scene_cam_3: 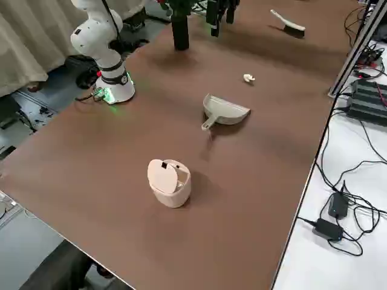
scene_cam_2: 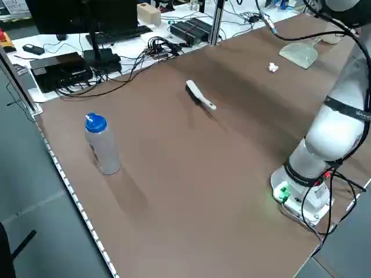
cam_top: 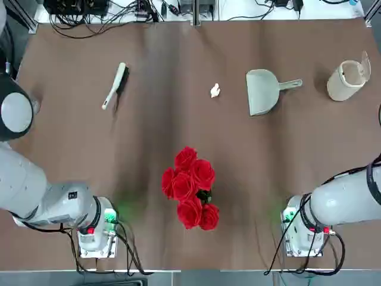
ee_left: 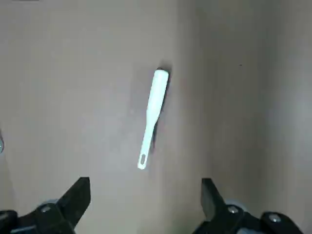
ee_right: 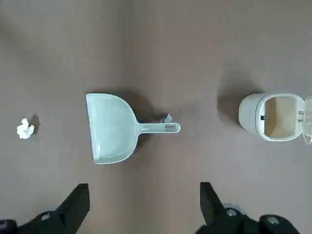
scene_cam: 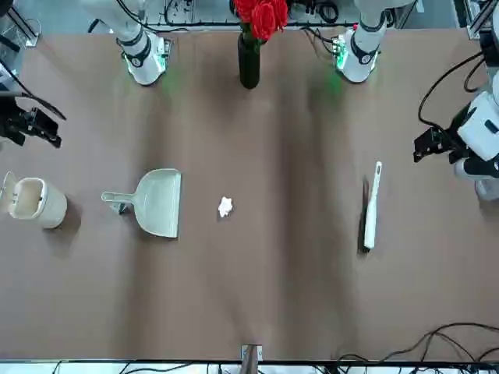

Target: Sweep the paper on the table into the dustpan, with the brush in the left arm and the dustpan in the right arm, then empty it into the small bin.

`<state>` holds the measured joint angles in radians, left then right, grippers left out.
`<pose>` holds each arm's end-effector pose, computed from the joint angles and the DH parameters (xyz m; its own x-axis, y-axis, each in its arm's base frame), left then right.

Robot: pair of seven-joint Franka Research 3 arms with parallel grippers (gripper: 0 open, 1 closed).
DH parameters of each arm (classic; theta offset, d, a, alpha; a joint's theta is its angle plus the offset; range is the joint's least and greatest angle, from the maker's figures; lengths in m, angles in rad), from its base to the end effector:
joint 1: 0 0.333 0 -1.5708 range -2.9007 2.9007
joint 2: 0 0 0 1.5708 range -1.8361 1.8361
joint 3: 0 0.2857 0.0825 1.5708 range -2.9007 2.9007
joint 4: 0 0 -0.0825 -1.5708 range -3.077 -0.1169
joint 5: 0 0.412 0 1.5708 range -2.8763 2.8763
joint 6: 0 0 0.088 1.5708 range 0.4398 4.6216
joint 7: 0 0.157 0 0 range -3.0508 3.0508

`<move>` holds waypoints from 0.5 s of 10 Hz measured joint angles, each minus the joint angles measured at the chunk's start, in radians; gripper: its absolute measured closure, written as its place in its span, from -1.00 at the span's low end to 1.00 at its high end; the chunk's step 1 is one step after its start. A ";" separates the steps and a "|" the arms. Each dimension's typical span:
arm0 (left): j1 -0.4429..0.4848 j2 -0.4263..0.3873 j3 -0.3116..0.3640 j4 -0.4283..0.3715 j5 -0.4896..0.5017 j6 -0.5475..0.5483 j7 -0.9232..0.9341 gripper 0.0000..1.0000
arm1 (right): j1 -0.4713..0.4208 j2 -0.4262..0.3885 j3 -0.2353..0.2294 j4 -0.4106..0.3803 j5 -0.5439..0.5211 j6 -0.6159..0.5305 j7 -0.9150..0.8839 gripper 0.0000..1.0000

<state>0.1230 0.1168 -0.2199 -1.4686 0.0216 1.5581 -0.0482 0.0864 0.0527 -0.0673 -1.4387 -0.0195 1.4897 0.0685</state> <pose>0.6095 -0.0500 0.5259 0.9986 -0.0476 -0.0247 -0.0475 -0.9989 0.0026 0.5892 0.0090 0.5718 0.9987 -0.0509 0.0000 -0.0508 -0.9984 0.0230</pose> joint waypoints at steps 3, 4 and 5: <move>0.002 0.000 0.000 0.000 0.000 0.000 0.000 -1.00 | 0.000 0.009 -0.004 -0.001 -0.001 0.000 0.000 -1.00; 0.005 0.001 0.001 0.000 0.000 0.000 0.000 -1.00 | 0.000 0.011 -0.004 -0.001 -0.001 0.000 -0.002 -1.00; 0.012 0.008 0.002 -0.001 0.000 0.000 0.000 -1.00 | 0.001 0.012 -0.002 -0.005 -0.001 -0.004 -0.038 -1.00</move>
<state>0.1351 0.1245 -0.2183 -1.4698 0.0217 1.5580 -0.0483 0.0872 0.0651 -0.0696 -1.4438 -0.0209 1.4861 0.0303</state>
